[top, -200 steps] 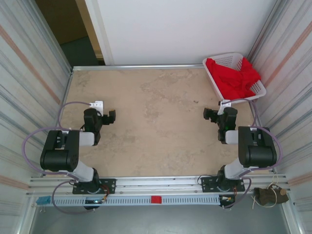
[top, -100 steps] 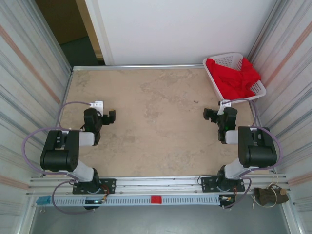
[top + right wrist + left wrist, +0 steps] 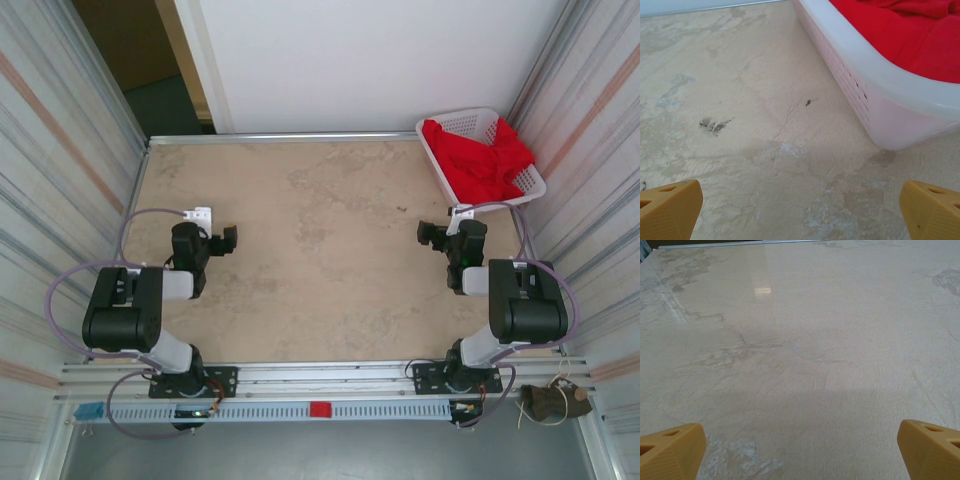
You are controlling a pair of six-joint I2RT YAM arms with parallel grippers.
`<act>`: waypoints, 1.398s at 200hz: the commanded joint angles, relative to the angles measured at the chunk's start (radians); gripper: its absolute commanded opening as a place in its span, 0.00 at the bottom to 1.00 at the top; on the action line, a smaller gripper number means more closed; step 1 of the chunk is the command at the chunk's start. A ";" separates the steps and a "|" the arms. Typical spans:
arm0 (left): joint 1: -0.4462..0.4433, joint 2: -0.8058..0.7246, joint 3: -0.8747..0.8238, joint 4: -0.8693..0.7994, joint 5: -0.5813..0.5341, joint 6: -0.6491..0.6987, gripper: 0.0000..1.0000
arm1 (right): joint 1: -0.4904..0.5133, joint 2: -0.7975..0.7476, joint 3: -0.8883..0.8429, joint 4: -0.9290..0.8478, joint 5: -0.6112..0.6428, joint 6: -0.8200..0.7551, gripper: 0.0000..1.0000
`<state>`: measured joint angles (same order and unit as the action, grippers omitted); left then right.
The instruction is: Fold the inside-out t-shirt
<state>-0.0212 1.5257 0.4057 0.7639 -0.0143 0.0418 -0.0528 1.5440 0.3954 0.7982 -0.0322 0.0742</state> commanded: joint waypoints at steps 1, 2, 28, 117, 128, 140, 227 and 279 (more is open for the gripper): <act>0.002 -0.034 0.005 0.034 0.010 0.013 0.96 | -0.006 -0.020 0.013 0.004 0.013 0.023 0.99; 0.002 -0.038 0.007 0.031 0.009 0.014 0.96 | -0.006 -0.026 0.014 0.001 0.018 0.025 0.99; -0.023 -0.166 0.099 -0.237 -0.018 0.032 0.96 | 0.001 -0.230 0.078 -0.263 0.096 0.051 0.99; -0.254 -0.335 0.371 -0.683 -0.089 -0.128 0.97 | -0.088 -0.212 0.784 -1.089 0.102 0.403 0.99; -0.299 -0.322 0.413 -0.720 -0.097 -0.147 0.97 | -0.090 -0.149 0.879 -1.143 0.086 0.392 0.99; -0.338 -0.300 0.451 -0.743 -0.098 -0.169 0.97 | -0.097 -0.057 1.008 -1.236 0.082 0.389 0.99; -0.443 -0.080 0.640 -0.838 -0.060 -0.298 0.99 | -0.209 0.613 1.741 -1.701 -0.004 0.442 0.94; -0.469 0.011 0.683 -0.854 -0.039 -0.330 0.99 | -0.220 0.815 1.949 -1.767 0.066 0.470 0.95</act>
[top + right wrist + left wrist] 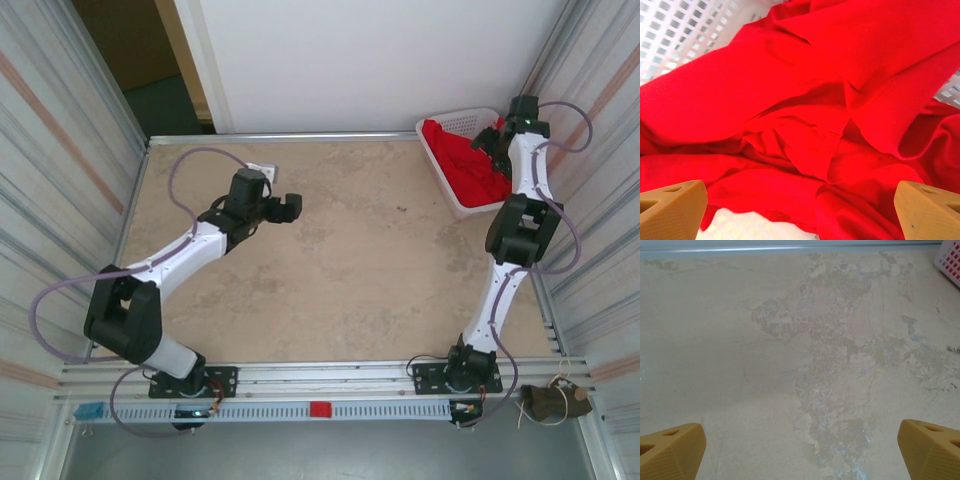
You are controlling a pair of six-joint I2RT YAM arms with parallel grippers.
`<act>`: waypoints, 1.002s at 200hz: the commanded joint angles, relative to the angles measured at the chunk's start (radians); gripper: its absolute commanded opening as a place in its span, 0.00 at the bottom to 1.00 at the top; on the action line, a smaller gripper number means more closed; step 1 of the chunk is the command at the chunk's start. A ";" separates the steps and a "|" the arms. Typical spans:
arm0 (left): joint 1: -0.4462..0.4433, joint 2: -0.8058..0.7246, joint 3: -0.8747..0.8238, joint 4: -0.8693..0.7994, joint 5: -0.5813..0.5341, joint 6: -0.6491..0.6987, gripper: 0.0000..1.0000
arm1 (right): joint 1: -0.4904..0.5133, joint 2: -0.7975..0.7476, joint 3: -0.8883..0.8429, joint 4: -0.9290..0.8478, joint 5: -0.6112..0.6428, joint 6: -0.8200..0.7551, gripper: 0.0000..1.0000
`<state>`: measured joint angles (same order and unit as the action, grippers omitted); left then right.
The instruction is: Fold the inside-out t-shirt
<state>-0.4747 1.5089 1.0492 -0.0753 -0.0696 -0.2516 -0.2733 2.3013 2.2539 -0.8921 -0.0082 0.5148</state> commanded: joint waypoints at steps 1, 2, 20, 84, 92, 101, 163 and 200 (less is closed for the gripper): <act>-0.016 0.029 0.040 -0.014 0.017 -0.038 0.99 | 0.000 0.061 0.092 -0.079 0.044 0.030 0.95; -0.016 0.030 0.040 -0.014 0.017 -0.040 0.99 | 0.000 0.064 0.095 -0.079 0.044 0.032 0.95; -0.025 0.056 0.049 -0.007 0.021 -0.057 0.99 | 0.000 0.114 0.136 -0.080 0.048 0.055 0.95; -0.035 0.117 0.101 -0.007 0.048 -0.081 0.99 | -0.001 0.225 0.187 -0.036 0.015 0.135 0.93; -0.035 0.120 0.106 -0.008 0.048 -0.078 0.99 | -0.001 0.232 0.187 -0.026 0.007 0.138 0.92; -0.035 0.124 0.109 -0.006 0.047 -0.079 0.99 | -0.001 0.241 0.188 -0.017 -0.006 0.142 0.90; -0.035 0.125 0.108 -0.011 0.047 -0.079 0.99 | -0.013 0.207 0.185 0.095 -0.251 0.117 0.00; -0.035 0.113 0.115 -0.012 0.054 -0.075 0.99 | -0.002 0.016 0.177 0.225 -0.365 0.130 0.00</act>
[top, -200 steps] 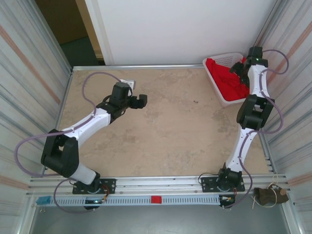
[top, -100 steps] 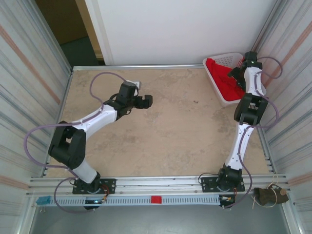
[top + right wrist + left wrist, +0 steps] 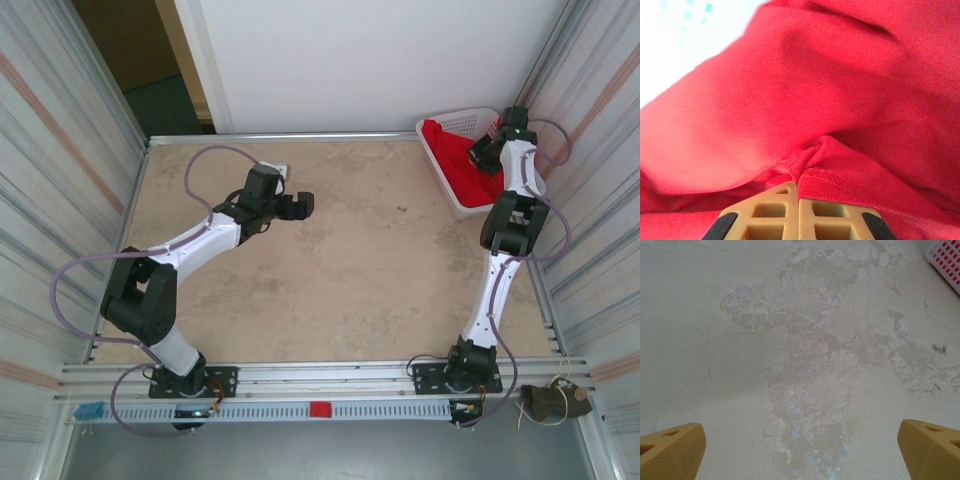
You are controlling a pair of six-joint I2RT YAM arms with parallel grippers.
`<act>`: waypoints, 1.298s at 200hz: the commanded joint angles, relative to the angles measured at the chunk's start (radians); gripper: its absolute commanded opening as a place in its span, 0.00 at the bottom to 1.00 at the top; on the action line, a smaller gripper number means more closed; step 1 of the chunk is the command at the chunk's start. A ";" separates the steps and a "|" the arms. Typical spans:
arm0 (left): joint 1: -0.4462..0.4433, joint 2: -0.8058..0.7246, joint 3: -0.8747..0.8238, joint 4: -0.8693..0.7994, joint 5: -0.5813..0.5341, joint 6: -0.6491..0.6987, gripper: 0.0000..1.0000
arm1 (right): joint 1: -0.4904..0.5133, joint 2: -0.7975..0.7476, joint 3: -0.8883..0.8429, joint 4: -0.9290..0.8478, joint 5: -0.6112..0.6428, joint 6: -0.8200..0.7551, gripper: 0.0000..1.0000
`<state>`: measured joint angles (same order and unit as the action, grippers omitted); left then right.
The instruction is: Fold the inside-out t-shirt
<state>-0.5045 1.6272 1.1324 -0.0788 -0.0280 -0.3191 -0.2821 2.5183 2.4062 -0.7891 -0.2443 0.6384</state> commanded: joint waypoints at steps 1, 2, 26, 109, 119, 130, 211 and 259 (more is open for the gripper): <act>-0.005 -0.006 0.032 -0.009 0.012 -0.008 0.99 | 0.007 -0.207 0.025 0.126 -0.131 0.008 0.00; -0.005 -0.007 0.033 -0.010 0.011 -0.008 0.99 | 0.007 -0.214 0.026 0.131 -0.135 0.008 0.00; -0.005 -0.020 0.044 -0.012 0.011 -0.006 0.99 | 0.033 -0.357 0.036 0.222 -0.215 0.041 0.00; -0.005 -0.087 0.116 0.034 0.043 0.023 0.99 | 0.345 -0.683 0.134 0.342 -0.342 0.035 0.00; -0.006 -0.089 0.116 0.072 0.074 0.013 0.99 | 0.371 -0.694 0.131 0.336 -0.332 0.028 0.00; -0.011 -0.089 0.118 0.102 0.091 -0.003 0.99 | 0.405 -0.697 0.131 0.331 -0.333 0.036 0.00; -0.098 -0.105 -0.019 0.427 0.199 -0.063 0.99 | 0.577 -0.661 0.131 0.365 -0.362 0.090 0.00; -0.098 -0.035 -0.015 0.497 0.318 -0.120 0.88 | 0.586 -0.646 0.159 0.380 -0.358 0.124 0.00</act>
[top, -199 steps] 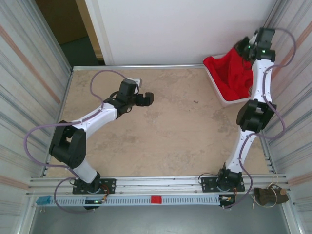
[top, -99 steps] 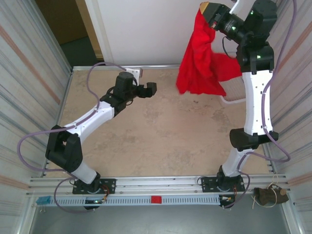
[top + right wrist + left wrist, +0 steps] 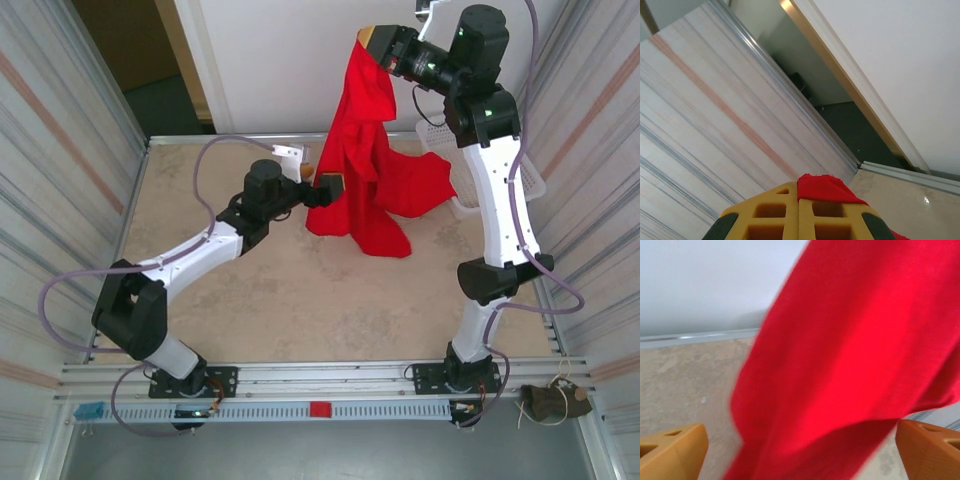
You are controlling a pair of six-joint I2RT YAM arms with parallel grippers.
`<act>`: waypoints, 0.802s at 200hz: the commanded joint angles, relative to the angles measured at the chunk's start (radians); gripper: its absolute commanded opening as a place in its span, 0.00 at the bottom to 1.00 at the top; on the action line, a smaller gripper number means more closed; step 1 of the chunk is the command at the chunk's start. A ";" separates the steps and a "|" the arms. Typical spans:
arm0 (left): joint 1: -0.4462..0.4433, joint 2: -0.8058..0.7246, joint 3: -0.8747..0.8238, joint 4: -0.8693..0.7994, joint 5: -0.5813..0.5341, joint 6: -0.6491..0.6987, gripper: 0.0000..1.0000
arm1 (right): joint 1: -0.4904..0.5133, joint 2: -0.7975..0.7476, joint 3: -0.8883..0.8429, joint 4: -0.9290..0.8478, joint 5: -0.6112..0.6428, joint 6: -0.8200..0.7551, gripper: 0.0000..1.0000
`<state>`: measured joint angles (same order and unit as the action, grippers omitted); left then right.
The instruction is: Fold the inside-out t-shirt
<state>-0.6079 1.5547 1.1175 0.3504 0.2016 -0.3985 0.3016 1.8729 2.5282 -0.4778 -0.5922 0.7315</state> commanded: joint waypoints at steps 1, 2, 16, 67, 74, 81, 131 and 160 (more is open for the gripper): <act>0.006 0.038 0.001 0.067 0.088 -0.042 0.88 | 0.001 -0.001 0.037 0.068 -0.010 0.031 0.00; 0.006 0.039 0.001 0.065 0.088 -0.043 0.87 | 0.002 -0.001 0.037 0.069 -0.009 0.031 0.00; 0.004 0.014 -0.026 0.012 -0.005 -0.068 0.88 | 0.000 -0.006 0.037 0.068 0.000 0.031 0.00; -0.030 -0.184 -0.312 -0.008 -0.327 -0.152 0.93 | -0.004 -0.011 0.037 0.056 0.008 0.028 0.00; -0.031 -0.183 -0.328 -0.015 -0.324 -0.182 0.93 | -0.005 -0.011 0.037 0.057 0.007 0.028 0.00; -0.035 -0.178 -0.347 -0.008 -0.323 -0.215 0.94 | -0.006 -0.011 0.037 0.059 0.008 0.028 0.00; -0.047 -0.032 -0.368 0.192 -0.218 -0.365 0.94 | -0.007 -0.007 0.035 0.062 0.015 0.031 0.00; -0.062 0.067 -0.292 0.217 -0.197 -0.355 0.93 | -0.008 -0.009 0.035 0.064 0.011 0.038 0.00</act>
<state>-0.6525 1.5646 0.7563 0.4839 -0.0235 -0.7200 0.2989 1.8736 2.5286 -0.4774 -0.5766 0.7521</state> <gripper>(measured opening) 0.932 0.043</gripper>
